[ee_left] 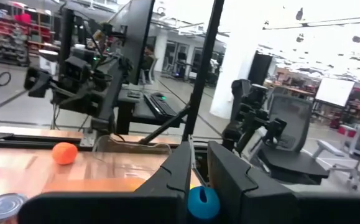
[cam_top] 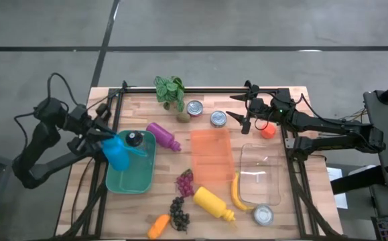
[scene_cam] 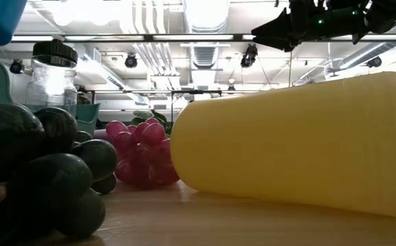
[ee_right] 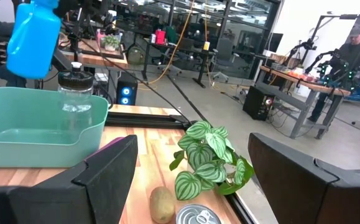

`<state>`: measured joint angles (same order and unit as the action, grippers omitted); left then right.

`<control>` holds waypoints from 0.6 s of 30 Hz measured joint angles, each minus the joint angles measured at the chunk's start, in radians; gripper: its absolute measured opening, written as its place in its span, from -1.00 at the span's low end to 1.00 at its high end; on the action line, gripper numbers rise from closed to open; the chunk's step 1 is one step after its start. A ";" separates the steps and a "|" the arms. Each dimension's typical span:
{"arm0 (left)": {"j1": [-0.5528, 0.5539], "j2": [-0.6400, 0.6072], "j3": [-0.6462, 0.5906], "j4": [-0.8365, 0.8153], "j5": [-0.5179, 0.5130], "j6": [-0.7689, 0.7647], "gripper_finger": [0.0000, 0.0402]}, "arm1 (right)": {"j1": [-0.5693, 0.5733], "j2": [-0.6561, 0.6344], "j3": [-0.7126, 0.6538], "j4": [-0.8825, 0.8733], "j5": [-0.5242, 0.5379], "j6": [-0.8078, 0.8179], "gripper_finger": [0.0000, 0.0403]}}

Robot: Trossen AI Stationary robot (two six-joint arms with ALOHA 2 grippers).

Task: Pick & Place Food Item
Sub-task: Put the blue water bottle into the green bin

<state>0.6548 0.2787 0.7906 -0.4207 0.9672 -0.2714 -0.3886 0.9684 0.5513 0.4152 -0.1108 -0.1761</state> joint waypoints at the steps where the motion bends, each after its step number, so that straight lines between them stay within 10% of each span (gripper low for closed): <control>1: 0.000 0.000 0.000 0.010 0.003 0.001 -0.80 | 0.000 0.000 0.000 0.000 0.000 0.000 0.52; 18: 0.000 0.000 0.000 -0.097 -0.066 0.114 -0.80 | 0.000 0.000 0.000 0.000 0.000 0.000 0.52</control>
<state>0.6548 0.2783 0.7906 -0.5180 0.9010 -0.1572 -0.3889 0.9684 0.5510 0.4149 -0.1108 -0.1761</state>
